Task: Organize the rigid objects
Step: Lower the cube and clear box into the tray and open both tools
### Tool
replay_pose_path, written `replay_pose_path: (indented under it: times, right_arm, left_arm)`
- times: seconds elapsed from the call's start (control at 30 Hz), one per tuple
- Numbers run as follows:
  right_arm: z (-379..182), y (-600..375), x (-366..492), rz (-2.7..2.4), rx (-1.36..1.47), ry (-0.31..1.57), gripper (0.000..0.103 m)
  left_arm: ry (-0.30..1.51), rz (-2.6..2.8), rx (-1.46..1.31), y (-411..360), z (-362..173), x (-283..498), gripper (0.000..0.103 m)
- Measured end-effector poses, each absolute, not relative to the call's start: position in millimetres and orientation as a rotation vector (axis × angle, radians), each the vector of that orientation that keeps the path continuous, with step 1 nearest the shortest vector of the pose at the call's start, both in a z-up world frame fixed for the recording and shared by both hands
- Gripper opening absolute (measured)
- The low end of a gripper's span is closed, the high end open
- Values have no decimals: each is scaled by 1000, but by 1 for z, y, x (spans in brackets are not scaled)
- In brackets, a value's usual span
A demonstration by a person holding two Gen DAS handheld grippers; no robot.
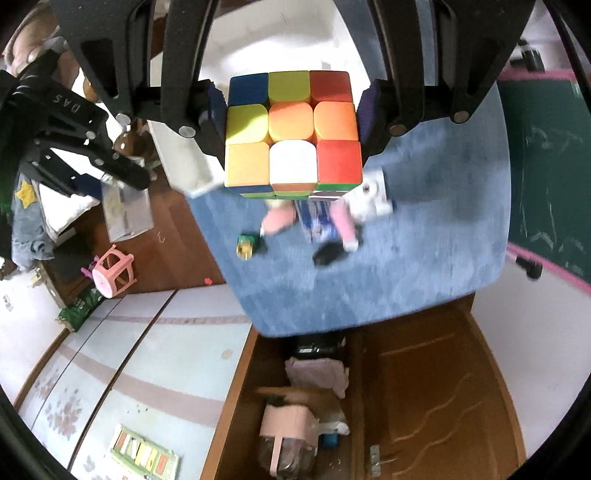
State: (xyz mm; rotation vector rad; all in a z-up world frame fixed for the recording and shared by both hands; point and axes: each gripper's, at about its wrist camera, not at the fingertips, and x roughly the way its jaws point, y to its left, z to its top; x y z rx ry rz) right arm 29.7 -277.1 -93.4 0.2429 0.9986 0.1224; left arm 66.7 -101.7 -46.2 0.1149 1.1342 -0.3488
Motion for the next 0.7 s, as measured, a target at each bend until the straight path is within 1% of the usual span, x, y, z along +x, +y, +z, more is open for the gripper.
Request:
replay_pose_path:
  times: [0.1,0.3,0.47,0.57,0.7]
  right_arm:
    - [-110,-270,6,92,172,1018,50]
    - [-165,-260,-33,73,169,1163,50]
    - [-216,-255,-47,41,155,1289,50]
    - [-234,-252,-49,31,142,1334,50]
    - [-252,-252,-51,10,142,1380,50]
  left_arm:
    - [1162,-339,102,-99,-71,44,60]
    - [1234,-315,132,-103,-131,12,60]
    - [1305,-356,162,-111,-177,-8,60]
    - [1347,-368,204,-121,-204,-16,60]
    - [1385,-390,230,-127,-223,-21,60]
